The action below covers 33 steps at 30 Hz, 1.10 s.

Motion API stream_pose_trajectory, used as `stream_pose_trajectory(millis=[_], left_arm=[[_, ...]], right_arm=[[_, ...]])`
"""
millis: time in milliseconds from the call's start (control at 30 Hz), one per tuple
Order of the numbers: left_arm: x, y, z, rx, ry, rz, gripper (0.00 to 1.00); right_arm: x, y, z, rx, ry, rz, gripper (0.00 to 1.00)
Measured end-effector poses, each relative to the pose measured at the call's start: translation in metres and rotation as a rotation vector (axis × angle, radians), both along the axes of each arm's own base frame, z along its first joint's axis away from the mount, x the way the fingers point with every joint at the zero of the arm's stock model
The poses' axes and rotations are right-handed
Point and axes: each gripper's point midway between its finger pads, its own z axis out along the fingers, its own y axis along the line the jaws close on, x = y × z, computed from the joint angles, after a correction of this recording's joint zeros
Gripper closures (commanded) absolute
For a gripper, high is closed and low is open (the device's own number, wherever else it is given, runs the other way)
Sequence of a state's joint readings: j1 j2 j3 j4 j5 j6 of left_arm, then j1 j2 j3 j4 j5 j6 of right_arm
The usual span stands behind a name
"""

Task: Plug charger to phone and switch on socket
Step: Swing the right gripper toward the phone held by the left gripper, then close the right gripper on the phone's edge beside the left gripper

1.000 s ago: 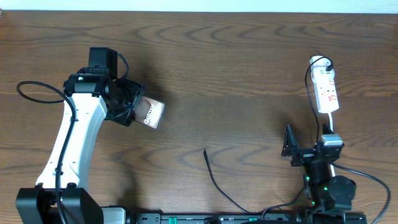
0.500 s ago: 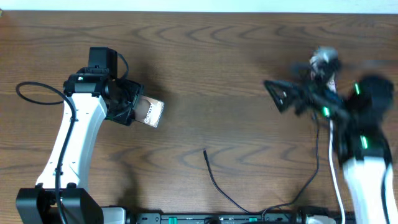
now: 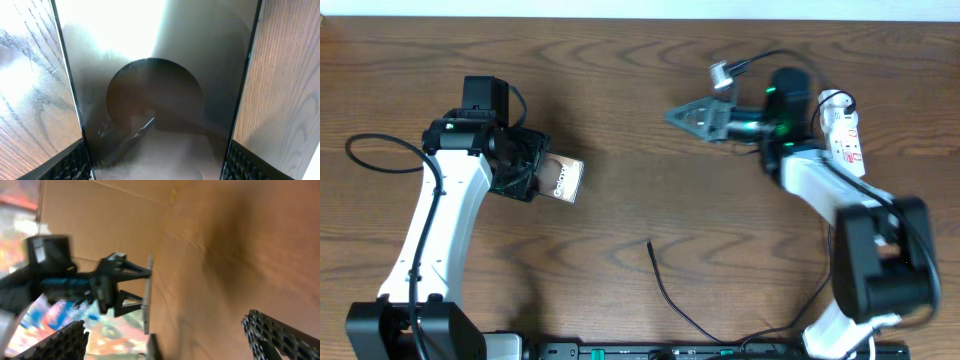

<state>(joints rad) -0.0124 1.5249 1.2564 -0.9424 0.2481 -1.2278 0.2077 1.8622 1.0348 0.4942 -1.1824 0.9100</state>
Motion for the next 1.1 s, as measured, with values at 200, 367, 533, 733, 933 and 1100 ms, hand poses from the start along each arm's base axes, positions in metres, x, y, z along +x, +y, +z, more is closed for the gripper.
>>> stream_pose_trajectory(millis=[200, 367, 533, 733, 933, 1100], left_arm=[[0.000, 0.004, -0.001, 0.015, 0.006, 0.035, 0.93], [0.000, 0.007, -0.001, 0.022, 0.012, 0.077, 0.93], [0.000, 0.004, -0.001, 0.008, 0.022, 0.118, 0.93], [-0.003, -0.018, -0.001, -0.034, 0.043, 0.151, 0.93], [-0.001, -0.038, 0.001, -0.074, 0.039, 0.167, 0.93], [0.001, -0.046, 0.003, -0.089, 0.030, 0.180, 0.93]], right_arm=[[-0.016, 0.048, -0.023, 0.018, 0.116, 0.062, 0.01], [-0.039, 0.081, -0.021, 0.017, 0.102, 0.132, 0.01], [-0.060, 0.104, -0.021, 0.010, 0.059, 0.197, 0.01], [-0.072, 0.118, -0.022, 0.001, -0.016, 0.228, 0.01], [-0.076, 0.124, -0.023, -0.005, -0.050, 0.236, 0.01], [-0.079, 0.127, -0.023, -0.006, -0.056, 0.242, 0.01]])
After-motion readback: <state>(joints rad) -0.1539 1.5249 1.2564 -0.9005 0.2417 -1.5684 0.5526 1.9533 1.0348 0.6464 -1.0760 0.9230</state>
